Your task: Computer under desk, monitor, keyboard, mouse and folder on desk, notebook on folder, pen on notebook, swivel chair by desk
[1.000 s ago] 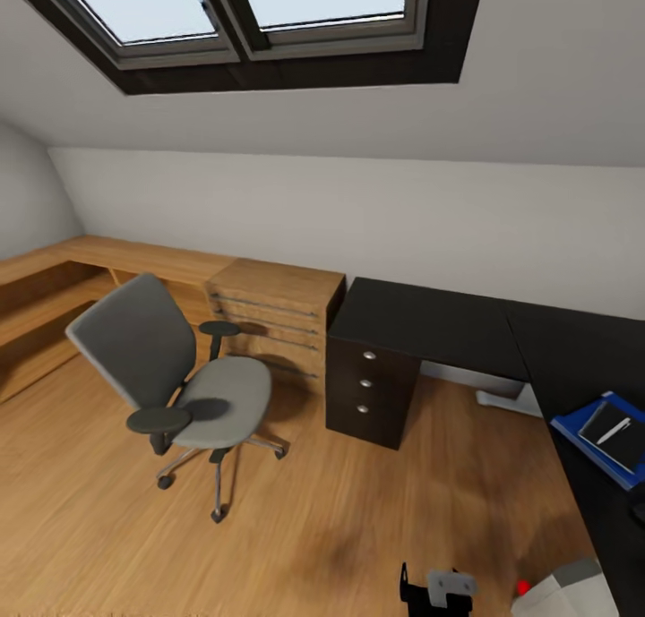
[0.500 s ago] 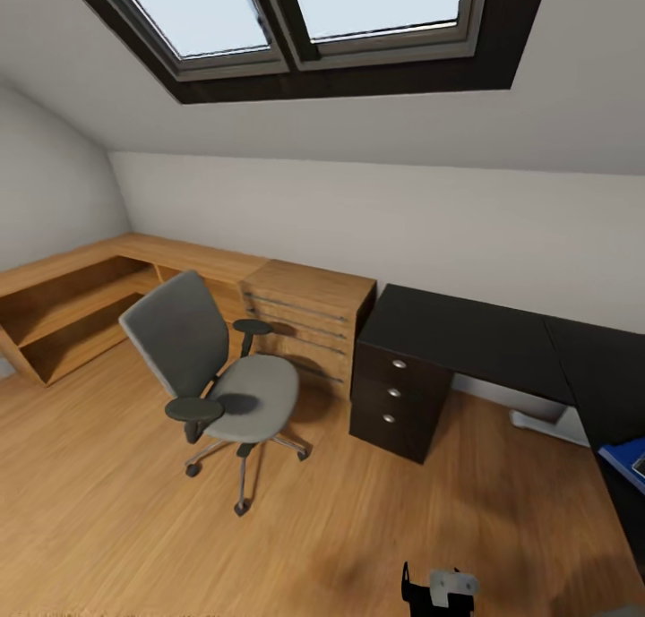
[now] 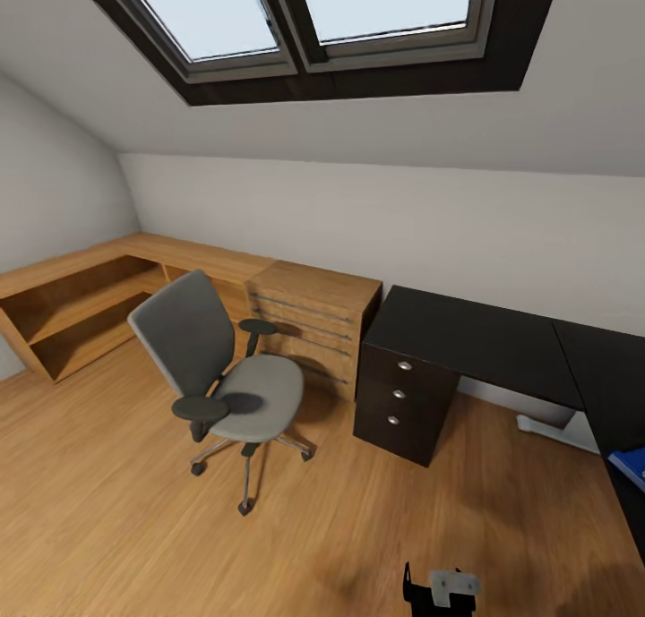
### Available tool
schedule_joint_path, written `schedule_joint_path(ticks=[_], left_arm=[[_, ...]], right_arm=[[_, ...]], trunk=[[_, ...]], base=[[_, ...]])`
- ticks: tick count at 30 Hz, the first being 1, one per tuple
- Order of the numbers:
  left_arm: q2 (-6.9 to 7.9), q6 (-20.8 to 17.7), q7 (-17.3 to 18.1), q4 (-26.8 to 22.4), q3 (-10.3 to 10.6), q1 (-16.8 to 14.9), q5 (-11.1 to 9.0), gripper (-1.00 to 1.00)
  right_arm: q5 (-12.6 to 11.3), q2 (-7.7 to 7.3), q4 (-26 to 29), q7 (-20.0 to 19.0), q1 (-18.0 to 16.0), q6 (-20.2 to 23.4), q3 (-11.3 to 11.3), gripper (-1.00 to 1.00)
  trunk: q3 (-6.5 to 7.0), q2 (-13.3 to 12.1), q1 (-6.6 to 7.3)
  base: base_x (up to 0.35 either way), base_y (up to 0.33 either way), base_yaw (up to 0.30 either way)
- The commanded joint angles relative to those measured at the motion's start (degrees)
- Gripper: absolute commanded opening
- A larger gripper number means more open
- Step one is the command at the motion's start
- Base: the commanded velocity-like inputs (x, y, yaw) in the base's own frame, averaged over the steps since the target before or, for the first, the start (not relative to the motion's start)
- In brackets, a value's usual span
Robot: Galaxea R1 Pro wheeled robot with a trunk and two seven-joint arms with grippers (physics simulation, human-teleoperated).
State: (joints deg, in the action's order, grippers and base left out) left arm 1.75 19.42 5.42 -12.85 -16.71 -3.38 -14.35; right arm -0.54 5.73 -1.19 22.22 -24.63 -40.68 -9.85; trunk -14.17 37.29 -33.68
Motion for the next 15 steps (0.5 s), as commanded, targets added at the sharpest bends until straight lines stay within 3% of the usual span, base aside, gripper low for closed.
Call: schedule_joint_path(ticks=[1,11,15], left_arm=[[0.01,0.3,0.7,0.1,-0.1,0.0,-0.5,1.00],[0.01,0.3,0.7,0.1,-0.1,0.0,-0.5,1.00],[0.01,0.3,0.8,0.1,0.0,0.0,-0.4,1.00]], right_arm=[[-0.1,0.04,-0.1,0.5,-0.1,-0.1,-0.5,1.00],[-0.2,-0.02,-0.1,0.5,-0.1,-0.1,-0.3,1.00],[-0.2,-0.05,-0.1,0.5,-0.1,-0.1,-0.3,1.00]], trunk=[[-0.08,0.1,-0.01],[-0.08,0.1,-0.01],[-0.08,0.1,-0.01]], base=[[0.000,0.000,0.145],[0.002,0.000,0.240],[0.198,0.000,0.280]])
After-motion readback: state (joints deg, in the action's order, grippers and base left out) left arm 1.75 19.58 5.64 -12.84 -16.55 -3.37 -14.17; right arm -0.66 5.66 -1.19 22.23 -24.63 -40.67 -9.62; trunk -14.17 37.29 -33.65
